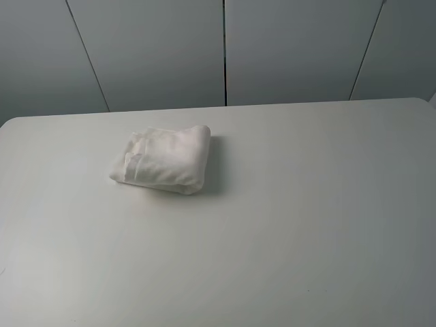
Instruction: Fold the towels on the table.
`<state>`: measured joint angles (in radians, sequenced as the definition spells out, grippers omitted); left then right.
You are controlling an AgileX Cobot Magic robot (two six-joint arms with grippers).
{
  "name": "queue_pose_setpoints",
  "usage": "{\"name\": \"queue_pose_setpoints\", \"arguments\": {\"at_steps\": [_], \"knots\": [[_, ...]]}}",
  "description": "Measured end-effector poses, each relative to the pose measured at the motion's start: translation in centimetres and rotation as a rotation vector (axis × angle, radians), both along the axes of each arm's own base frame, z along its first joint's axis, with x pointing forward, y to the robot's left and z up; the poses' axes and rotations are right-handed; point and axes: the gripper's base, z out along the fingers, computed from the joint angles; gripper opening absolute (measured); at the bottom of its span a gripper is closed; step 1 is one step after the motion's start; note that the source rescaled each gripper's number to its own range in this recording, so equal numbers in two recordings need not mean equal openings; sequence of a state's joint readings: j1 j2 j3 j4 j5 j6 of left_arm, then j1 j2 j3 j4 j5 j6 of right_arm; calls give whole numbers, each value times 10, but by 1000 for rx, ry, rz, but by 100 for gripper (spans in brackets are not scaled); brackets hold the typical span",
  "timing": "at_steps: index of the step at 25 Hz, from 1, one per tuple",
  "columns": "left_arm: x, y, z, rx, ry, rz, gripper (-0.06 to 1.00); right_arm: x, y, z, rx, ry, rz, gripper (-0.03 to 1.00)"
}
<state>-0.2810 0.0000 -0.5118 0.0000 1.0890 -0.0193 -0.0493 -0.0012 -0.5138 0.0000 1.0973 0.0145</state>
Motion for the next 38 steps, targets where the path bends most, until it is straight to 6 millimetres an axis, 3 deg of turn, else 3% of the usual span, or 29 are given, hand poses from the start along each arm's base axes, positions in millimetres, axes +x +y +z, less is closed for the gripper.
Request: {"name": "queue_pose_setpoints", "arguments": {"at_steps": [11,22,38], "knots": [[1,2,0,-11,3,31,99,0,1,0,2,0,26,100],[0,2,0,-14,1,291,99,0,1,0,2,0,26,100],[0,2,0,-16,2,290,99,0,1,0,2,0,26,100]]}}
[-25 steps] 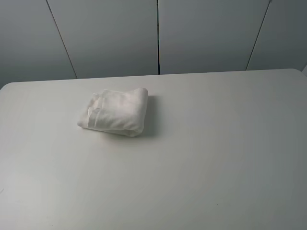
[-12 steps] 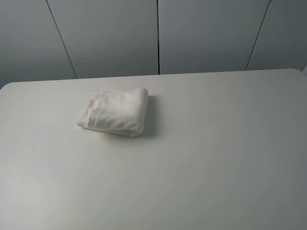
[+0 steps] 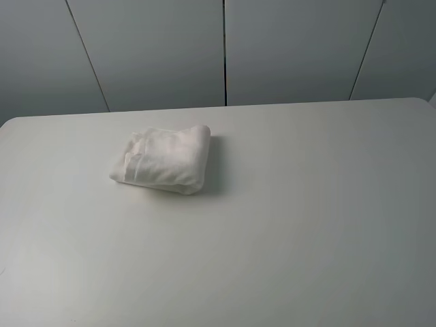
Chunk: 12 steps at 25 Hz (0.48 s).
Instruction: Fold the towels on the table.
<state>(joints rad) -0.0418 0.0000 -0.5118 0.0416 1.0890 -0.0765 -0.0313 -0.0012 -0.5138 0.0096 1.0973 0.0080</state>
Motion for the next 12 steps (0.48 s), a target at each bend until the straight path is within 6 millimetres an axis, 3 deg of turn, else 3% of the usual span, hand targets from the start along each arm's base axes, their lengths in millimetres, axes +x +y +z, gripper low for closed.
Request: {"name": "queue_pose_setpoints", "arguments": {"at_steps": [12], "knots": [[0,0,0,0,0,0,99,0,0,0,0,0,0,100]]}}
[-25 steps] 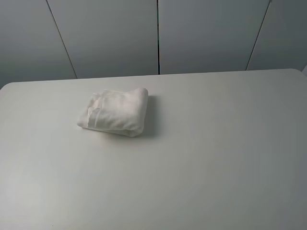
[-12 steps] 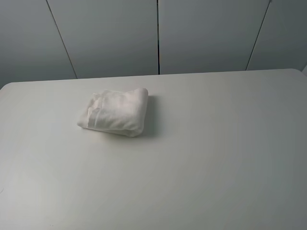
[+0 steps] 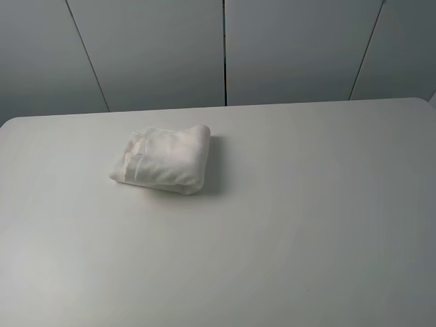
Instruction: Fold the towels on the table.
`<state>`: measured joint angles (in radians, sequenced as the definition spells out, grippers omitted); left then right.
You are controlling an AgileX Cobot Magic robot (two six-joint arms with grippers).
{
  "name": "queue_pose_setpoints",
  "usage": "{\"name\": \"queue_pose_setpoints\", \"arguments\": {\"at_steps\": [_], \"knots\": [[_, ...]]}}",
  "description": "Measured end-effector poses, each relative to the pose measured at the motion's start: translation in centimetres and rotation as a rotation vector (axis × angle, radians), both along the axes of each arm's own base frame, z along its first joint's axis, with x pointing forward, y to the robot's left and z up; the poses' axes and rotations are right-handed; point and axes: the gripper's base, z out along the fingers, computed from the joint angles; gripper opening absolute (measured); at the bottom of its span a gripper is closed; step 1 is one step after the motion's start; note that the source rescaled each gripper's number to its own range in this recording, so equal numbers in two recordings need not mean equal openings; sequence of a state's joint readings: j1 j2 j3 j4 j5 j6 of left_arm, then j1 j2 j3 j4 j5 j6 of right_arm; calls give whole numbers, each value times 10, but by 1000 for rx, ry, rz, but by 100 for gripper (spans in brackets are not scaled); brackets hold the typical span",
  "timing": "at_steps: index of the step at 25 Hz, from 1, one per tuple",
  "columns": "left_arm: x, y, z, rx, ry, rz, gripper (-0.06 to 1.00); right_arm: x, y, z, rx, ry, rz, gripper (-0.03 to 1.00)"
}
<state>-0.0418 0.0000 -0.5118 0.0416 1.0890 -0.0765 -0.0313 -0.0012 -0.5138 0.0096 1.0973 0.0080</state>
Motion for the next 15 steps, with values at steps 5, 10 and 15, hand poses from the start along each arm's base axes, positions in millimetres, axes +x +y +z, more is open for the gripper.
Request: {"name": "queue_pose_setpoints", "arguments": {"at_steps": [5,10,15], "knots": [[0,0,0,0,0,0,99,0,0,0,0,0,0,100],[0,0,0,0,0,0,99,0,0,0,0,0,0,100],[0,0,0,5,0,-3,99,0,0,0,0,0,0,100]]}}
